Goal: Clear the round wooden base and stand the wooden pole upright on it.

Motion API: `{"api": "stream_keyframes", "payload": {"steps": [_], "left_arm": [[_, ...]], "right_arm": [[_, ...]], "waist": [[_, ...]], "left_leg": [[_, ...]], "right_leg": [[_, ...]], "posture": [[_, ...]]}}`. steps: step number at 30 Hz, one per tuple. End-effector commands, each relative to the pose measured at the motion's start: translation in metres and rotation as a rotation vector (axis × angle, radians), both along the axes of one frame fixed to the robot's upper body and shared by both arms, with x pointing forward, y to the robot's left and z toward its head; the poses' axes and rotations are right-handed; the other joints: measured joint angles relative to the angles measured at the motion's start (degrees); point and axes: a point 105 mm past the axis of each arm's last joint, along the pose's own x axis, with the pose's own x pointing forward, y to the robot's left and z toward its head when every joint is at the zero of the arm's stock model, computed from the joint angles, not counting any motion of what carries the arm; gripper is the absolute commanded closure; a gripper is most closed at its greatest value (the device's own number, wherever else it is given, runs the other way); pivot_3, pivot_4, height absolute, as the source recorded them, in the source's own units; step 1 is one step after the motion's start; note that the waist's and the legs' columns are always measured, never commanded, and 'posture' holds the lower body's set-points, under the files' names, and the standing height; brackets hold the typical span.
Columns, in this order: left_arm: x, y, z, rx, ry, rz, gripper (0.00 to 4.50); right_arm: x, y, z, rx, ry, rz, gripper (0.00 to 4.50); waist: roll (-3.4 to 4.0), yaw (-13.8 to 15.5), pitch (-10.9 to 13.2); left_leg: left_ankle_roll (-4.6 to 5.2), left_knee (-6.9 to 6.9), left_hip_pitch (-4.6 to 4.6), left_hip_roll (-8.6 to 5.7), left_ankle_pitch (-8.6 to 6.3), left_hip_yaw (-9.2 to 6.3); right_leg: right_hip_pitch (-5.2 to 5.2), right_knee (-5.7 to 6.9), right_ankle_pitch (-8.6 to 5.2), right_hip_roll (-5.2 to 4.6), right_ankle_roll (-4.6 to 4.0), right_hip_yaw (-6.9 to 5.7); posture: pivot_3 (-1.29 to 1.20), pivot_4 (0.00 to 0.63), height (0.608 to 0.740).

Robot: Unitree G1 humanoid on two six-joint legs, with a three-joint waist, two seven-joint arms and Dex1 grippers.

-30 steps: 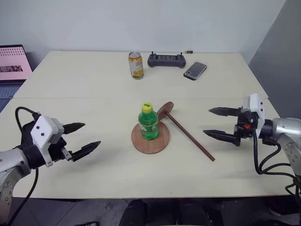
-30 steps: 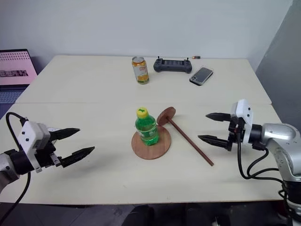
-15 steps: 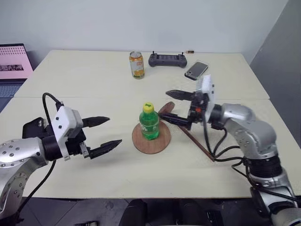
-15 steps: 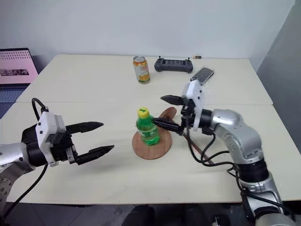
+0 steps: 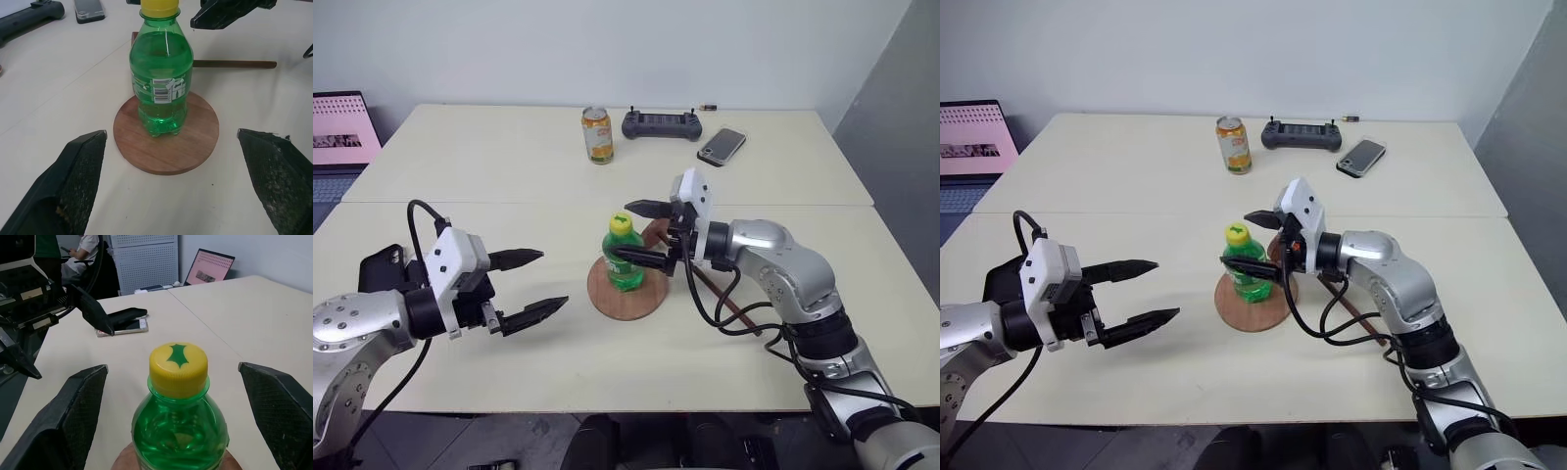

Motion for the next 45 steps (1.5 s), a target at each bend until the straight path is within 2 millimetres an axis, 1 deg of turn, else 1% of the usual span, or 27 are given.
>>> {"api": "stream_keyframes", "payload": {"steps": [1,3,4,5,7,8,10,11,15,16,18,20,22,24,27,28,29,30,32,33,36,37,38,40,45], "left_arm": [[-0.002,-0.006,0.008,0.029,-0.045,-0.028,0.0],[0.0,-0.007,0.008,0.03,-0.047,-0.029,0.0],[0.0,-0.008,0.008,0.03,-0.048,-0.029,0.0],[0.001,-0.008,0.008,0.03,-0.049,-0.031,0.0],[0.002,-0.009,0.009,0.029,-0.051,-0.033,0.0],[0.002,-0.01,0.009,0.029,-0.052,-0.035,0.0],[0.002,-0.01,0.009,0.028,-0.052,-0.037,0.0],[0.003,-0.011,0.009,0.028,-0.053,-0.038,0.0],[0.003,-0.012,0.01,0.024,-0.055,-0.042,0.0],[0.004,-0.013,0.011,0.02,-0.057,-0.045,0.0],[0.005,-0.017,0.015,0.004,-0.065,-0.064,0.0],[0.006,-0.021,0.019,-0.009,-0.069,-0.081,0.0],[0.006,-0.027,0.022,-0.026,-0.074,-0.106,0.0],[0.007,-0.033,0.026,-0.045,-0.081,-0.13,0.0],[0.008,-0.038,0.03,-0.067,-0.085,-0.153,0.0],[0.009,-0.042,0.031,-0.077,-0.088,-0.17,0.0],[0.01,-0.047,0.033,-0.084,-0.09,-0.196,0.0],[0.012,-0.056,0.034,-0.095,-0.096,-0.235,0.0],[0.015,-0.067,0.036,-0.107,-0.103,-0.284,0.0],[0.016,-0.071,0.037,-0.11,-0.103,-0.302,0.0],[0.017,-0.076,0.036,-0.111,-0.101,-0.329,0.0],[0.018,-0.078,0.036,-0.111,-0.102,-0.335,0.0],[0.019,-0.08,0.036,-0.112,-0.102,-0.346,0.0],[0.022,-0.084,0.035,-0.111,-0.104,-0.366,0.0],[0.024,-0.094,0.033,-0.115,-0.111,-0.419,0.0]], "right_arm": [[-0.002,0.003,0.011,0.015,-0.034,0.017,0.9],[-0.002,0.005,0.011,0.009,-0.029,0.013,1.4],[-0.002,0.005,0.01,0.006,-0.028,0.011,1.54],[-0.002,0.005,0.009,-0.003,-0.03,0.013,1.85],[-0.002,0.006,0.008,-0.01,-0.03,0.012,2.18],[-0.003,0.006,0.007,-0.013,-0.032,0.012,2.57],[-0.003,0.005,0.008,-0.016,-0.043,0.012,3.0],[-0.004,0.005,0.009,-0.014,-0.053,0.014,3.12],[-0.003,0.004,0.015,0.0,-0.096,0.003,3.12],[-0.003,0.002,0.02,0.015,-0.107,0.0,3.13],[-0.005,-0.006,0.039,0.07,-0.144,-0.008,3.13],[-0.006,-0.014,0.054,0.116,-0.161,-0.019,3.13],[-0.003,-0.029,0.07,0.151,-0.177,-0.059,3.13],[0.002,-0.046,0.081,0.157,-0.205,-0.119,3.14],[0.008,-0.062,0.088,0.159,-0.219,-0.183,3.14],[0.012,-0.074,0.092,0.16,-0.224,-0.225,3.14],[0.017,-0.09,0.096,0.157,-0.232,-0.286,3.14],[0.026,-0.116,0.097,0.132,-0.241,-0.387,3.14],[0.034,-0.151,0.097,0.107,-0.241,-0.514,3.14],[0.034,-0.163,0.097,0.105,-0.236,-0.553,3.14],[0.034,-0.183,0.097,0.128,-0.214,-0.613,3.14],[0.035,-0.19,0.096,0.124,-0.211,-0.639,3.14],[0.037,-0.205,0.089,0.097,-0.204,-0.695,3.14],[0.039,-0.228,0.077,0.047,-0.191,-0.781,3.14],[0.043,-0.268,0.048,-0.003,-0.119,-0.958,3.14]], "waist": [[0.0,0.0,0.0],[0.0,0.0,0.0],[0.0,0.0,0.0],[0.0,0.0,0.0],[0.0,0.0,0.0],[0.0,-0.01,0.0],[0.0,-0.02,0.0],[0.0,-0.03,0.0],[0.0,-0.04,0.0],[0.0,-0.04,0.0],[0.01,-0.02,0.01],[0.02,0.13,0.02],[0.02,0.11,0.04],[0.04,0.15,0.07],[0.03,0.12,0.06],[0.04,0.12,0.07],[0.07,0.12,0.09],[0.09,0.12,0.1],[0.09,0.65,0.13],[0.09,0.84,0.13],[0.1,0.63,0.14],[0.12,0.18,0.15],[0.13,-0.14,0.16],[0.14,-0.29,0.17],[0.16,-0.15,0.18]], "left_leg": [[0.0,0.0,0.0,0.0,0.0,0.0],[0.0,0.0,0.0,0.0,0.0,0.0],[0.0,0.0,0.0,0.0,0.0,0.0],[0.0,0.0,0.0,0.0,0.0,0.0],[0.0,0.0,0.0,0.0,0.0,0.0],[0.0,0.0,0.0,0.0,0.0,0.0],[0.0,0.0,0.0,0.0,0.0,0.0],[0.0,-0.01,0.0,0.0,0.0,0.0],[0.0,-0.01,0.0,0.0,0.0,-0.01],[0.0,-0.01,0.0,0.0,0.0,-0.01],[0.0,-0.01,0.0,0.0,0.0,-0.01],[0.0,0.0,-0.05,-0.01,0.0,-0.02],[0.0,0.01,-0.09,-0.02,0.0,-0.02],[0.0,0.01,-0.09,-0.03,0.0,-0.01],[0.0,-0.01,-0.09,-0.03,0.0,-0.02],[0.0,-0.01,-0.08,-0.02,0.0,-0.02],[0.0,-0.01,-0.08,-0.02,0.0,-0.01],[0.0,-0.01,-0.09,-0.03,0.0,0.0],[0.01,0.03,-0.13,-0.07,0.0,-0.01],[0.01,0.04,-0.14,-0.08,0.0,0.01],[0.01,0.03,-0.18,-0.09,0.0,0.12],[0.01,0.0,-0.18,-0.08,0.0,0.16],[0.01,-0.02,-0.17,-0.03,0.0,0.21],[0.01,-0.04,-0.15,0.0,0.0,0.25],[0.02,0.0,-0.13,-0.01,0.0,0.28]], "right_leg": [[0.0,0.0,0.0,0.0,0.0,0.0],[0.0,0.0,0.0,0.0,0.0,0.0],[0.0,0.0,0.0,0.0,0.0,0.0],[0.0,0.0,0.0,0.0,0.0,0.0],[0.0,0.0,0.0,0.0,0.0,0.0],[0.0,0.0,0.0,0.0,0.0,0.0],[-0.01,0.0,0.0,0.0,0.0,0.0],[-0.01,0.0,0.0,0.0,0.0,0.0],[-0.01,0.0,0.0,0.0,0.0,0.0],[-0.01,0.0,0.0,0.0,0.0,0.0],[-0.01,0.0,0.0,0.0,0.0,0.0],[-0.02,0.0,0.0,0.0,0.0,-0.02],[-0.04,-0.02,0.0,-0.01,0.01,-0.01],[-0.04,-0.03,0.0,-0.02,0.01,-0.01],[-0.03,-0.04,0.0,-0.01,0.01,-0.03],[-0.03,-0.03,0.0,-0.01,0.01,-0.02],[-0.04,-0.03,0.0,-0.01,0.0,-0.02],[-0.04,-0.02,0.0,-0.01,0.01,-0.02],[-0.01,-0.02,0.0,-0.03,0.01,-0.05],[-0.01,-0.04,0.01,-0.04,0.01,-0.05],[-0.02,-0.11,0.0,-0.06,0.02,0.04],[-0.04,-0.12,0.0,-0.06,0.02,0.07],[-0.06,-0.11,0.0,-0.04,0.01,0.11],[-0.07,-0.08,-0.01,-0.01,0.0,0.13],[-0.06,-0.03,0.0,-0.01,0.0,0.15]], "posture": [[0.0,0.15,0.74],[0.0,0.15,0.74],[0.0,0.15,0.74],[0.0,0.15,0.74],[0.0,0.15,0.74],[0.0,0.15,0.74],[0.0,0.15,0.74],[0.0,0.15,0.74],[0.0,0.15,0.74],[0.0,0.15,0.74],[0.0,0.15,0.74],[0.0,0.15,0.74],[0.0,0.15,0.74],[0.0,0.15,0.74],[0.0,0.15,0.74],[0.0,0.15,0.74],[0.0,0.15,0.74],[0.0,0.15,0.74],[0.0,0.15,0.74],[0.0,0.15,0.74],[0.0,0.15,0.74],[0.0,0.15,0.74],[0.0,0.15,0.74],[0.0,0.15,0.74],[0.0,0.15,0.74]]}}
